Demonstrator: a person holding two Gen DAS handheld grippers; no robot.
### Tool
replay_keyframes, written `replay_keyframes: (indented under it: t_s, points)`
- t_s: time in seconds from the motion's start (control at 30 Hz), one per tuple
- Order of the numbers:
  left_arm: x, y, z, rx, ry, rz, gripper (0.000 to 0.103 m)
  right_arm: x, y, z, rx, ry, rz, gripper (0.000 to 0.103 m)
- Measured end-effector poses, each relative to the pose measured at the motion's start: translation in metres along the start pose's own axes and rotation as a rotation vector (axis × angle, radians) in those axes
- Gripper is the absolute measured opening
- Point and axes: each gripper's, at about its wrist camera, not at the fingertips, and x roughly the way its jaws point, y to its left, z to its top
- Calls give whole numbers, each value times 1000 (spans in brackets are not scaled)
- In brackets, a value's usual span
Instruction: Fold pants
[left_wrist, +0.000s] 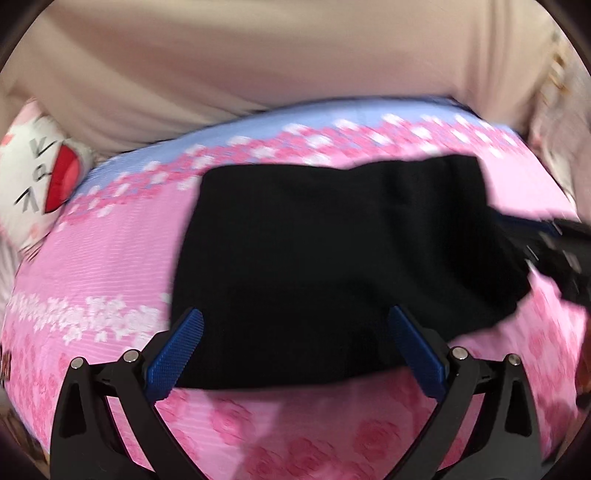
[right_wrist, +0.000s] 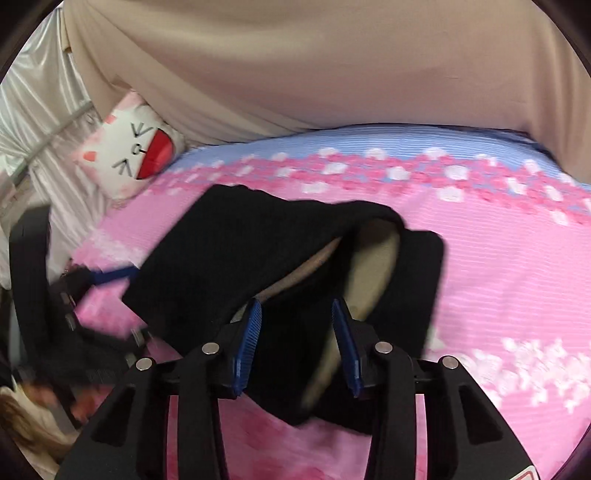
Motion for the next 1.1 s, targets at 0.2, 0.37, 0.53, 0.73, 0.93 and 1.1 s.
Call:
replay_keyframes:
  t_s: [0.2, 0.37, 0.53, 0.73, 0.93, 1.1]
  points:
    - [10, -45, -2, 80, -52, 2, 98, 27, 3, 20, 53, 23, 65, 39]
    - [25, -26, 16, -18, -49, 9, 90, 2, -17, 12, 78, 7, 15, 40]
    - [40, -9, 25, -36, -43, 91, 90, 8, -36, -2, 83, 63, -30, 41]
    - [41, -9, 25, -30, -41, 107, 90, 21, -31, 4, 65, 63, -9, 42]
    - [37, -7, 24, -30, -40, 108, 90, 21, -12, 15, -32, 58, -57, 41]
    - [32, -5, 23, -41, -41, 93, 90, 48, -30, 13, 57, 111, 51, 42]
